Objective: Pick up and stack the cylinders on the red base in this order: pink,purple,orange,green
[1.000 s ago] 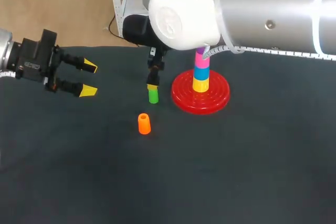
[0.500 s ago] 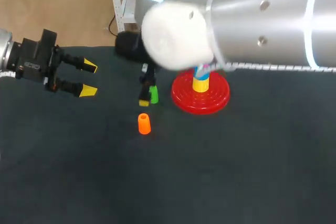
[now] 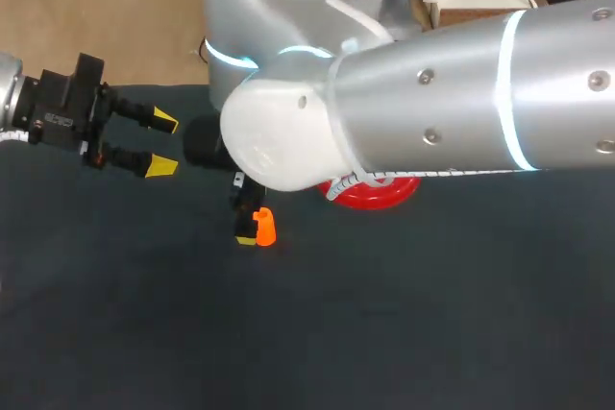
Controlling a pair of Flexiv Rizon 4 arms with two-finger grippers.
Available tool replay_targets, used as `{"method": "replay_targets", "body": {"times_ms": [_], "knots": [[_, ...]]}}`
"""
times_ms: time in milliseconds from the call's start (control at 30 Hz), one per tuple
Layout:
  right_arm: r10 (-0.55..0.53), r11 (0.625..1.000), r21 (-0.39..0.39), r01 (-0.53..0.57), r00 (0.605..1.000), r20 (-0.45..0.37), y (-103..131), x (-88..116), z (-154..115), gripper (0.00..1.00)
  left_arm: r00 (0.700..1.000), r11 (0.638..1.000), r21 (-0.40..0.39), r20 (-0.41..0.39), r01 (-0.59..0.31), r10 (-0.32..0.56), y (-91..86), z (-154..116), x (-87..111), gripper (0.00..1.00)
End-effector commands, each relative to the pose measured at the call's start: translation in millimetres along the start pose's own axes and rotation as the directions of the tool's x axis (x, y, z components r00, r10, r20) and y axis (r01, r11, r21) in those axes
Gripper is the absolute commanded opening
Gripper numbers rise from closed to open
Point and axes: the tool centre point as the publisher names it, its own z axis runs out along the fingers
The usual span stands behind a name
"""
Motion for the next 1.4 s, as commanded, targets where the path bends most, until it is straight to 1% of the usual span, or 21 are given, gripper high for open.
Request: {"method": "replay_targets", "body": {"times_ms": [33, 267, 333, 400, 567, 700, 833, 1100, 1300, 1333, 1367, 1400], "knots": [[0.004, 0.999, -0.039, -0.006, 0.999, -0.037, -12, -4, 2, 1.00, 1.000, 1.000, 0.000, 0.004, -0.003, 0.003, -0.3, -1, 1.2, 1.00], [0.007, 0.999, -0.041, -0.010, 0.998, -0.069, -20, -1, 5, 0.99, 1.000, 1.000, 0.000, 0.004, -0.003, 0.003, -0.3, -1, 1.2, 1.00], [0.006, 0.999, -0.040, -0.010, 0.997, -0.078, -21, -1, 9, 0.88, 1.000, 1.000, 0.000, 0.004, -0.003, 0.003, -0.3, -1, 1.2, 1.00], [0.014, 0.999, -0.032, -0.017, 0.996, -0.084, -21, 0, 12, 0.86, 1.000, 1.000, 0.000, 0.004, -0.003, 0.003, -0.3, -1, 1.2, 1.00], [0.052, 0.999, 0.002, -0.052, 0.995, -0.091, -20, 3, 17, 0.71, 1.000, 1.000, 0.000, 0.004, -0.003, 0.003, -0.3, -1, 1.2, 1.00], [0.064, 0.998, 0.028, -0.061, 0.993, -0.104, -19, 7, 18, 0.64, 1.000, 1.000, 0.000, 0.004, -0.003, 0.003, -0.3, -1, 1.2, 1.00], [0.074, 0.996, 0.058, -0.068, 0.992, -0.106, -17, 10, 17, 0.64, 1.000, 1.000, 0.000, 0.004, -0.003, 0.003, -0.3, -1, 1.2, 1.00], [0.090, 0.994, 0.068, -0.083, 0.990, -0.108, -14, 13, 22, 0.66, 1.000, 1.000, 0.000, 0.004, -0.003, 0.003, -0.3, -1, 1.2, 1.00], [0.091, 0.994, 0.069, -0.084, 0.990, -0.108, -20, 8, 26, 0.62, 1.000, 1.000, 0.000, 0.004, -0.003, 0.003, -0.3, -1, 1.2, 1.00], [0.089, 0.994, 0.070, -0.082, 0.990, -0.109, -22, 7, 26, 0.59, 1.000, 1.000, 0.000, 0.004, -0.003, 0.003, -0.3, -1, 1.2, 1.00], [0.088, 0.994, 0.071, -0.081, 0.990, -0.109, -23, 7, 27, 0.50, 1.000, 1.000, 0.000, 0.004, -0.003, 0.003, -0.3, -1, 1.2, 1.00], [0.088, 0.994, 0.072, -0.080, 0.990, -0.109, -24, 6, 27, 0.45, 1.000, 1.000, 0.000, 0.004, -0.003, 0.003, -0.3, -1, 1.2, 1.00]]}}
